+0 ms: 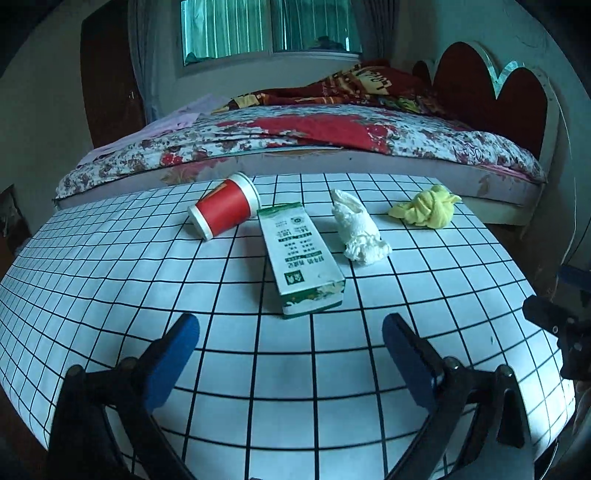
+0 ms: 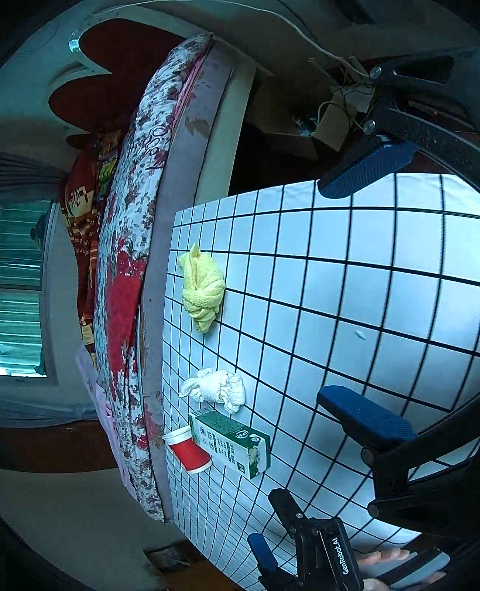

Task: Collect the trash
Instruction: 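Grasp the green-and-white milk carton with the left tool while the right tool grasps the white tissue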

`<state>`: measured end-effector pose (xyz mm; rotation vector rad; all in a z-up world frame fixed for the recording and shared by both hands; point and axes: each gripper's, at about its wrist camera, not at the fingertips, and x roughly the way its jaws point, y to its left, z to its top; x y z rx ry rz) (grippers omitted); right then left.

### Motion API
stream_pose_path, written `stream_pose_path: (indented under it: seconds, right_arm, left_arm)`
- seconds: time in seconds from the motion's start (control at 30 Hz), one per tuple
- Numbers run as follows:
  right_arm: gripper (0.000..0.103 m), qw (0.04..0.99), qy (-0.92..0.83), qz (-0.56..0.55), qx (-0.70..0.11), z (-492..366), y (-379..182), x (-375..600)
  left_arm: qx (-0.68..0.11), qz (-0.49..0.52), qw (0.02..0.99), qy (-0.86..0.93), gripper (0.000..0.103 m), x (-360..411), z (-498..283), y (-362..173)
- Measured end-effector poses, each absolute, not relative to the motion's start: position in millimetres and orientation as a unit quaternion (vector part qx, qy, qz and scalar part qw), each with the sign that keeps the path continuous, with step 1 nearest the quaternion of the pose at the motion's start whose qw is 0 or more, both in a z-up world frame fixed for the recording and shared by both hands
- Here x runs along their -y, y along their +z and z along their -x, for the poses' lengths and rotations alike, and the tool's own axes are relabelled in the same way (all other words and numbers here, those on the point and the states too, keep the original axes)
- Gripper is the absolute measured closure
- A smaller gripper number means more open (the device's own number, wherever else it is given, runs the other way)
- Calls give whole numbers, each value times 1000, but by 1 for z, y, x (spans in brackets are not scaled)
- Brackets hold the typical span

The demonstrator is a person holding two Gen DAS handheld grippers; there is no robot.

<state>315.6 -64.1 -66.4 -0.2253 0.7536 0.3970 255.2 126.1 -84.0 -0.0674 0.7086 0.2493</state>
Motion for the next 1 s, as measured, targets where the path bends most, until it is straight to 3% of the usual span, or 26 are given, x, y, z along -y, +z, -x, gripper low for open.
stream_pose_path:
  seconds: [0.37,0.5,0.67,0.8,1.0]
  right_arm:
    - [1,882,234,110,-395,-378,-84,21]
    - [1,878,246,108,-396,-389,-85,6]
    - [2,873,265,105,-397,-398,-88,-10]
    - [16,867,282,102,-397,-406,-91,-34]
    - [22,856,301,108,-406,-424,-97,-75]
  left_arm:
    - [-386,109,910,102,28,-149,-313,-101]
    - [-398,113,905,100,30,-154,-328,-108]
    - [-403,96,906,92,49,-163,-329,-112]
    - [-392,83,911,100,49,-175,-318,-111]
    - [-388,81,912,109,49,-186,-312,-112]
